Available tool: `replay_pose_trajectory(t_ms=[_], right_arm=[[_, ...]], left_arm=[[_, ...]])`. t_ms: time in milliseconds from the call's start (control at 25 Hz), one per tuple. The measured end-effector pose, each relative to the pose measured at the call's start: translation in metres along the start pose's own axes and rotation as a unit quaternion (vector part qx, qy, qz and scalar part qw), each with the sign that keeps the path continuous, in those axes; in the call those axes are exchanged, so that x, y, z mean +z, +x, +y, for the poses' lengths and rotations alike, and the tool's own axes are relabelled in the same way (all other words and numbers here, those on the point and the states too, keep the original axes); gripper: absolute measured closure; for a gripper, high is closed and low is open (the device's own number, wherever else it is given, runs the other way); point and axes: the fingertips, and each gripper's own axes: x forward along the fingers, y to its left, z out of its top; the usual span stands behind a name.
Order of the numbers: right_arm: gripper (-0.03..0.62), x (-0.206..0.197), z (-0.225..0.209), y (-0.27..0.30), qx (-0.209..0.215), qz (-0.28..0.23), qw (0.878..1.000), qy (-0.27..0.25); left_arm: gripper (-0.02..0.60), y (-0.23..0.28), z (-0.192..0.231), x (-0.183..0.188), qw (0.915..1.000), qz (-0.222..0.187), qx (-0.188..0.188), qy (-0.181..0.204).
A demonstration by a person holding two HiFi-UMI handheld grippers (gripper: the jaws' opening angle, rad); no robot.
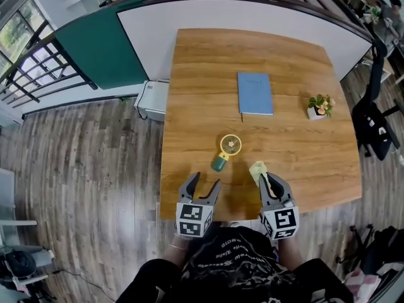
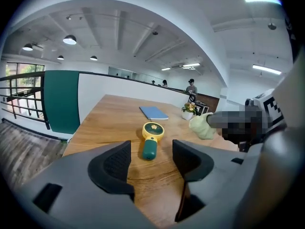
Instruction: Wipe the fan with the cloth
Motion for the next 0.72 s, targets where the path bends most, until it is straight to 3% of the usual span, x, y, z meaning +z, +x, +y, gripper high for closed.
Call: replay_pose_trajectory(t_ms=[240,440,720], right_arm=[[0.553,0.006,-0.003,0.014,-0.051,0.006,0.999,-0.008],[0.553,0.006,0.000,0.021,-0.053,0.007,0.999,-0.004],[0.551,0.023,-0.003,0.036,-0.026,0.003,0.999,-0.023]], left_arm=[[0.304,0.027,0.010,-0.002,0.9987,0.035,-0.022,0.032],[0.302,0.049,0.004,-0.011,0.9964,0.058,-0.041,0.045],[0.295,0.071,0.003,-0.020,0.9947,0.087,-0.024,0.048]])
